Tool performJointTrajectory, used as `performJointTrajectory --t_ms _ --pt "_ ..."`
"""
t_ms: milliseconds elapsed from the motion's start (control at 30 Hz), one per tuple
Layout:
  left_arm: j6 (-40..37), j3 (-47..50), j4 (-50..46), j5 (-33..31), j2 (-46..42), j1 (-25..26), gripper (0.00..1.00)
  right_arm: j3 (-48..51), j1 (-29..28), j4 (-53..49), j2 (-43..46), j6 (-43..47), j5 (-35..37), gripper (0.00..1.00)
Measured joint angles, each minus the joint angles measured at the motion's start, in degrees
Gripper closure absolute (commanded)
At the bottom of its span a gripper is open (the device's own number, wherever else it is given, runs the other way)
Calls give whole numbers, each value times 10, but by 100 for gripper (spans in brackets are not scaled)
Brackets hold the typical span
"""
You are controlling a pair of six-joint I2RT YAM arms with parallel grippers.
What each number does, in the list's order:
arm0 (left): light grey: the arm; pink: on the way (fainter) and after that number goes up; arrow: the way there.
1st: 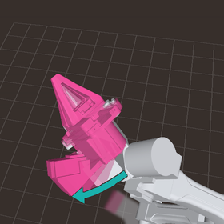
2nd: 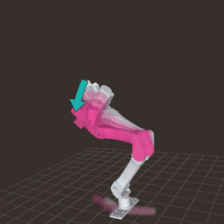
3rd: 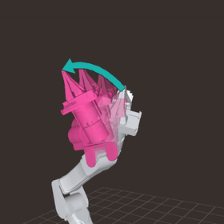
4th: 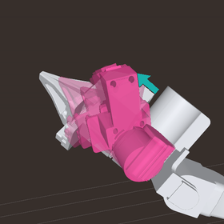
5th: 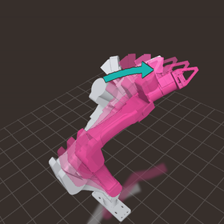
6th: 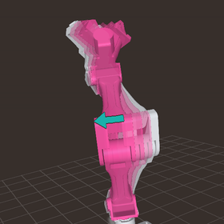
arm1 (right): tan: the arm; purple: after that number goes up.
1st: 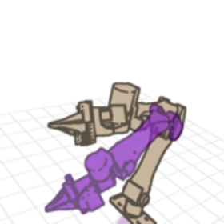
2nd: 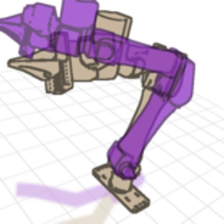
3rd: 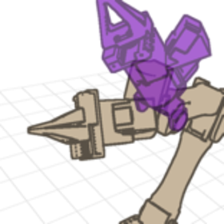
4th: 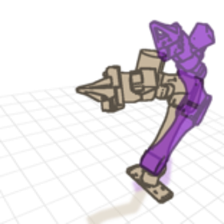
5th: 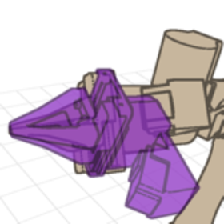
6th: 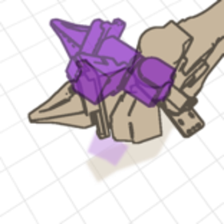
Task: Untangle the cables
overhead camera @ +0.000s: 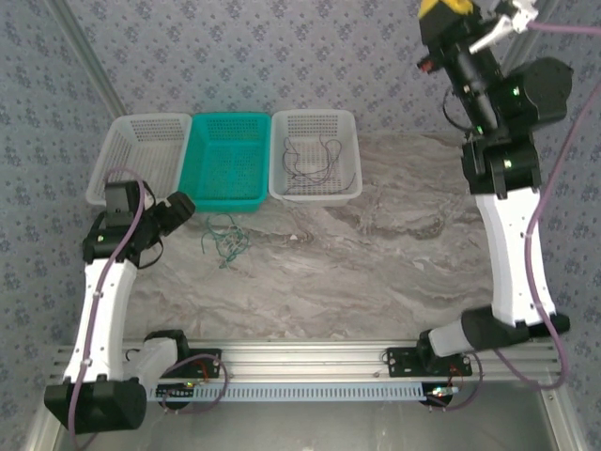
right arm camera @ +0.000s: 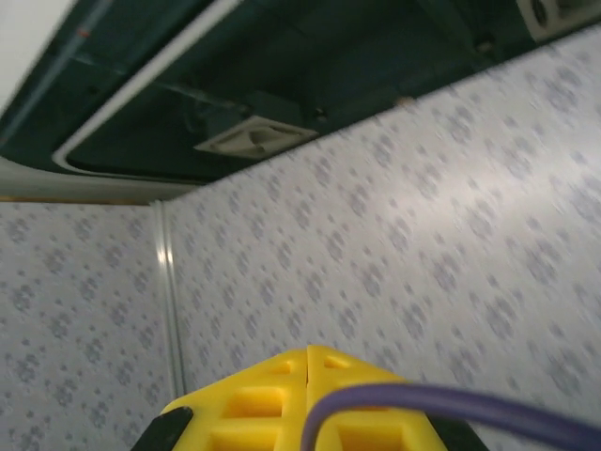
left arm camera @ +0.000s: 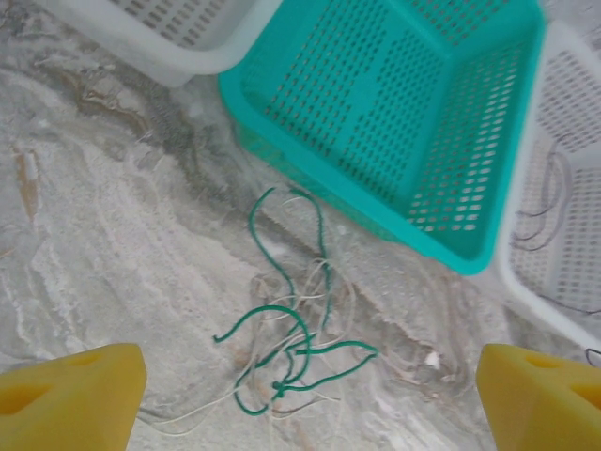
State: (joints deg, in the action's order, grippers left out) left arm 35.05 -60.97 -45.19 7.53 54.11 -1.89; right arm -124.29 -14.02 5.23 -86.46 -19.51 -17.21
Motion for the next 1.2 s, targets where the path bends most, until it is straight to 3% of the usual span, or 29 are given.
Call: performJointTrajectory --t_ms 300,567,667,833,1067,1133,1200 --pt "-5 7 3 48 -72 12 7 -339 -51 34 -292 80 21 100" --pt "-14 18 2 64 -77 12 7 -351 -51 -10 -385 100 29 100" --pt "-23 29 5 69 -75 12 7 -226 -58 -22 -345 121 -6 100" --pt "-30 35 5 76 -64 12 6 -72 -76 -72 -356 131 -22 100" --pt "-29 38 19 84 -59 12 6 81 -77 -135 -381 131 -10 100" --pt "-30 38 19 86 -57 12 6 94 -77 -149 -382 131 -1 93" --pt "-31 38 19 86 -56 12 6 94 -78 -165 -382 130 3 66"
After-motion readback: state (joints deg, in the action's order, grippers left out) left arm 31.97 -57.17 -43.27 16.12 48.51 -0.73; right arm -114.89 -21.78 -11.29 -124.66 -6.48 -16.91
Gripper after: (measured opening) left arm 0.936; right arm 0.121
